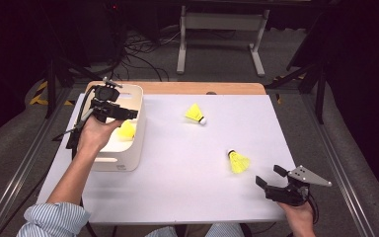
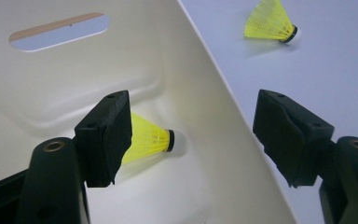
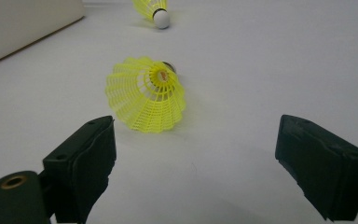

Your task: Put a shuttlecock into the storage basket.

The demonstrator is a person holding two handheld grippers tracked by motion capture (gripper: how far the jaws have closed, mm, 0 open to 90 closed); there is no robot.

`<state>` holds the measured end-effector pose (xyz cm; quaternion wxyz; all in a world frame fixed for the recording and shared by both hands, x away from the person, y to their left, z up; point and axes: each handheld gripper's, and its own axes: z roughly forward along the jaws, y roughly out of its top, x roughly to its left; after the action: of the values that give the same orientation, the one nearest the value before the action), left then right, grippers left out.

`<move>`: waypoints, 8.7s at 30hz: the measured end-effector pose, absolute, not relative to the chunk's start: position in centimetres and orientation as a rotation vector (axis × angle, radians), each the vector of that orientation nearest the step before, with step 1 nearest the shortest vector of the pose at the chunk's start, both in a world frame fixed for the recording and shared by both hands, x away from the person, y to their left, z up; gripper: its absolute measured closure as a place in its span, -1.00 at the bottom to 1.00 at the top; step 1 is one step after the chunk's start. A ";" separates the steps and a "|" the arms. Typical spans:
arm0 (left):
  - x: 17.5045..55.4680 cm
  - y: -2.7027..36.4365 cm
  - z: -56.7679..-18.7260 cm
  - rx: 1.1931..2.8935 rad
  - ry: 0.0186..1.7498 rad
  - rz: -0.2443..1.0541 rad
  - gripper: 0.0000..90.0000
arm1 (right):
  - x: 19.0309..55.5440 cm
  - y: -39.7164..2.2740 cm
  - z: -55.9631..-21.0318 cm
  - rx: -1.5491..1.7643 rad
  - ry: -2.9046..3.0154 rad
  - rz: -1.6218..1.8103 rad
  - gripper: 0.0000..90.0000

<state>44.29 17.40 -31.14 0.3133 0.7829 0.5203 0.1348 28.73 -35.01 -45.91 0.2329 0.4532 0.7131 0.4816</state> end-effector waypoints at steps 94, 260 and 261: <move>38.2 9.4 -34.6 2.127 1.081 0.227 -0.35 | 31.1 -34.0 -44.1 1.323 2.134 1.219 -0.28; 38.0 5.1 -41.7 2.307 1.027 0.094 0.99 | 36.5 -16.2 -42.4 1.036 2.546 1.141 0.86; 38.0 5.1 -41.6 2.308 1.028 0.100 0.99 | 36.5 -16.2 -42.4 1.026 2.544 1.139 0.79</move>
<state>38.04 5.08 -41.63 0.3019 0.8702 0.3876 0.0379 36.47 -16.18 -42.40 0.0856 0.3442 0.8533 0.3821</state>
